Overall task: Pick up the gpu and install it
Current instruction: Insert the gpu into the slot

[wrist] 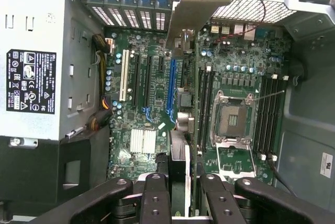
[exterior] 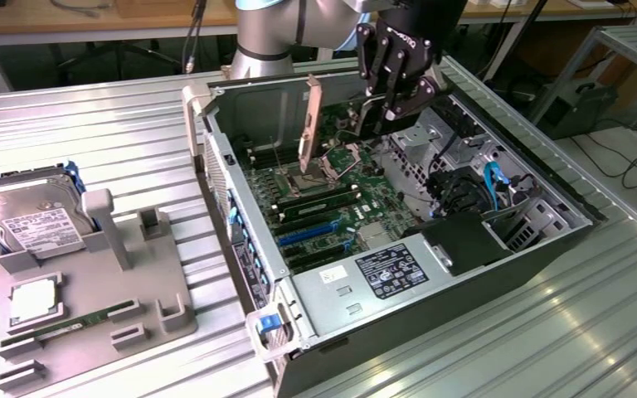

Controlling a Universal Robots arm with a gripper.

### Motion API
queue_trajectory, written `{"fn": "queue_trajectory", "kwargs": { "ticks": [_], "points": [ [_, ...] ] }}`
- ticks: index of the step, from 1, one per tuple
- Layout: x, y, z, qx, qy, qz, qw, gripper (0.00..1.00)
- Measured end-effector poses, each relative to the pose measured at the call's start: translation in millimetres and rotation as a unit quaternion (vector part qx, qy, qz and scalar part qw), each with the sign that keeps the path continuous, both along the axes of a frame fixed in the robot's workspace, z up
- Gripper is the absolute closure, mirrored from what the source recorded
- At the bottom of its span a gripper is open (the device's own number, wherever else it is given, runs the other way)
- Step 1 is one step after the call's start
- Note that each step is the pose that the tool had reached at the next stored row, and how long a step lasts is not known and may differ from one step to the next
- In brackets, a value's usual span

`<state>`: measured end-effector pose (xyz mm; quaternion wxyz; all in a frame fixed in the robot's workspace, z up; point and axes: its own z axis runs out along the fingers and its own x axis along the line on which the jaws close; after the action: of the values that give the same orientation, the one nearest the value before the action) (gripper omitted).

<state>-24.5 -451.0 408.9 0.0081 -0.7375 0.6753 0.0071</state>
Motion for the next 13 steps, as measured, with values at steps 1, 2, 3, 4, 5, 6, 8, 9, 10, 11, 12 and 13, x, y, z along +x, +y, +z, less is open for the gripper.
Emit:
{"fn": "queue_trajectory", "kwargs": {
  "ticks": [1, 2, 3, 4, 5, 6, 8, 9, 10, 11, 12, 13],
  "points": [
    [0.0, 0.0, -0.6, 0.0000, 0.0000, 0.000, 1.0000, 0.73],
    [0.0, 0.0, -1.2, 0.0000, 0.0000, 0.000, 1.0000, 0.73],
    [0.0, 0.0, -1.7, 0.0000, 0.0000, 0.000, 1.0000, 0.73],
    [0.0, 0.0, -2.3, 0.0000, 0.0000, 0.000, 1.0000, 0.73],
    [0.0, 0.0, -2.8, 0.0000, 0.0000, 0.000, 1.0000, 0.73],
    [0.0, 0.0, -3.3, 0.0000, 0.0000, 0.000, 1.0000, 0.73],
    [0.0, 0.0, -4.4, 0.0000, 0.0000, 0.000, 1.0000, 0.73],
    [0.0, 0.0, -4.9, 0.0000, 0.0000, 0.000, 1.0000, 0.73],
    [0.0, 0.0, -5.5, 0.0000, 0.0000, 0.000, 1.0000, 0.73],
    [0.0, 0.0, -6.1, 0.0000, 0.0000, 0.000, 1.0000, 0.73],
    [0.0, 0.0, -6.5, 0.0000, 0.0000, 0.000, 1.0000, 0.73],
    [0.0, 0.0, -7.1, -0.0001, 0.0000, 0.000, 1.0000, 0.73]
  ]
}}
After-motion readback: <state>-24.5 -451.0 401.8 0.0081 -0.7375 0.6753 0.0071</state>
